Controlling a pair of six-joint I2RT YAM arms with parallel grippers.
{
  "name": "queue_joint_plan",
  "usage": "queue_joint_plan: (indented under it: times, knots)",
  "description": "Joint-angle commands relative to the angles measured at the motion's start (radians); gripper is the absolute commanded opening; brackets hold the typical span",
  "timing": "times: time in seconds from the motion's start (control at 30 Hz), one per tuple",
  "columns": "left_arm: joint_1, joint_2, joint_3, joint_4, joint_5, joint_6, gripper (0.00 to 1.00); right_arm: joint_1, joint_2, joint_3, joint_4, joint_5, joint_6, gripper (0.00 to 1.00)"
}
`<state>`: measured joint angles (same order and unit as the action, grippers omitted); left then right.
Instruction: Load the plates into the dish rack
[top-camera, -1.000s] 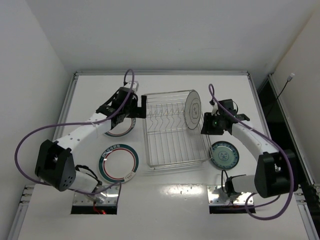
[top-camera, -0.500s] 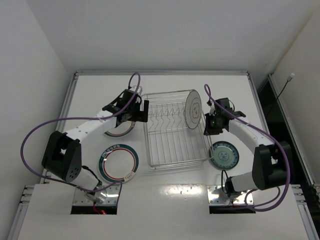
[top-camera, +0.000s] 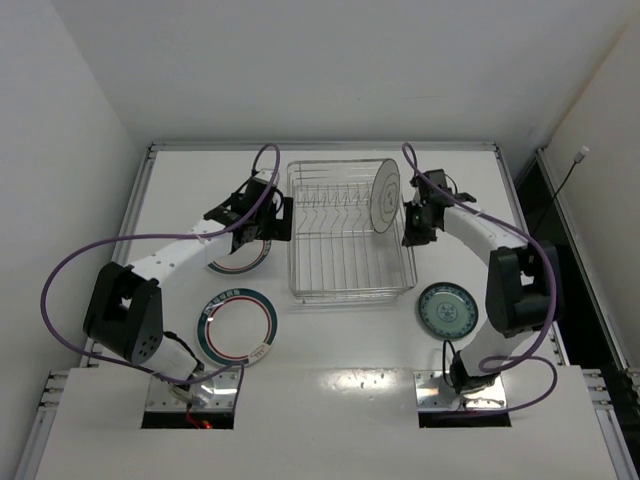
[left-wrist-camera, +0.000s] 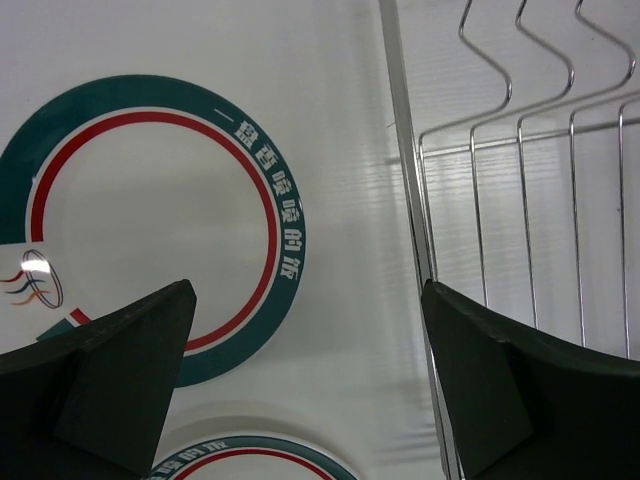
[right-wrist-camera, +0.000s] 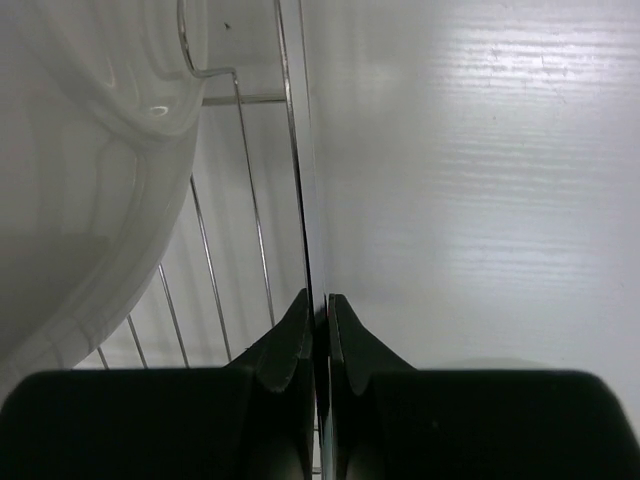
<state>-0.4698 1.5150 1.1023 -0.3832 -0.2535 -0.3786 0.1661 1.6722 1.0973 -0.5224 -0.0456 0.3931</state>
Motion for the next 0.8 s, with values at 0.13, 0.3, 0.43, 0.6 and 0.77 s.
queue_joint_plan:
  times: [0.13, 0.3, 0.43, 0.6, 0.77]
  knots:
    - [0.007, -0.029, 0.034, -0.028, -0.055, -0.003, 0.95, -0.008, -0.027, 0.058, 0.084, -0.051, 0.079, 0.28]
    - [0.007, -0.058, 0.034, -0.028, -0.085, -0.003, 0.95, -0.034, -0.208, 0.047, 0.007, -0.025, 0.043, 1.0]
    - [0.007, -0.058, 0.034, -0.039, -0.095, -0.003, 0.95, -0.08, -0.366, 0.003, -0.082, 0.108, 0.056, 1.0]
    - [0.007, -0.058, 0.044, -0.049, -0.095, -0.003, 0.95, -0.281, -0.517, -0.159, -0.117, 0.08, 0.101, 1.0]
    - [0.007, -0.058, 0.044, -0.059, -0.104, -0.003, 0.95, -0.534, -0.494, -0.304, -0.105, -0.069, 0.125, 1.0]
